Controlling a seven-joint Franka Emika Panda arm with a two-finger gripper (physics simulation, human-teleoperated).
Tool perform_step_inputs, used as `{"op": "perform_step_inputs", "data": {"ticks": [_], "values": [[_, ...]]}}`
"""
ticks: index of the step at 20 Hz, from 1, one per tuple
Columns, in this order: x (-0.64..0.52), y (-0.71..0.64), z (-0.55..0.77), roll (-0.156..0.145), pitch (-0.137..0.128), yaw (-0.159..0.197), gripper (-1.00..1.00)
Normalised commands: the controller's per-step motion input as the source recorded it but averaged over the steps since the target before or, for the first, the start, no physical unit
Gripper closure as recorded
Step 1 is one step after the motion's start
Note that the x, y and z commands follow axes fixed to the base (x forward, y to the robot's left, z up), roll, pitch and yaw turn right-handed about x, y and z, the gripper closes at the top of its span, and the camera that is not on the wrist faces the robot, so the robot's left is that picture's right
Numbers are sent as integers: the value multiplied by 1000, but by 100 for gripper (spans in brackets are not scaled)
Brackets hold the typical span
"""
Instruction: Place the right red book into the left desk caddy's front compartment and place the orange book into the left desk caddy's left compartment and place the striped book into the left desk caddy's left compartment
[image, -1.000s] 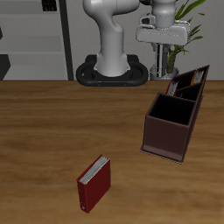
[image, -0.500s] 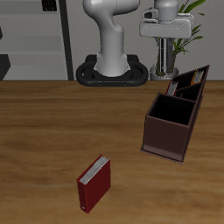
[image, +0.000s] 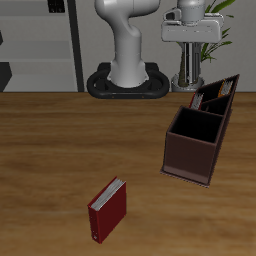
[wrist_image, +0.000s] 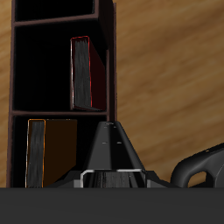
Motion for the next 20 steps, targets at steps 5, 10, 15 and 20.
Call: {"op": "perform_step_inputs", "data": {"ticks": [5,10,15,20], "values": [[206,92,-98,15,51,-56,100],[45,237,-91,49,2,5,100],[25,113,-63,22,13,-12,100],[76,65,-117,16,35,-2,100]]}}
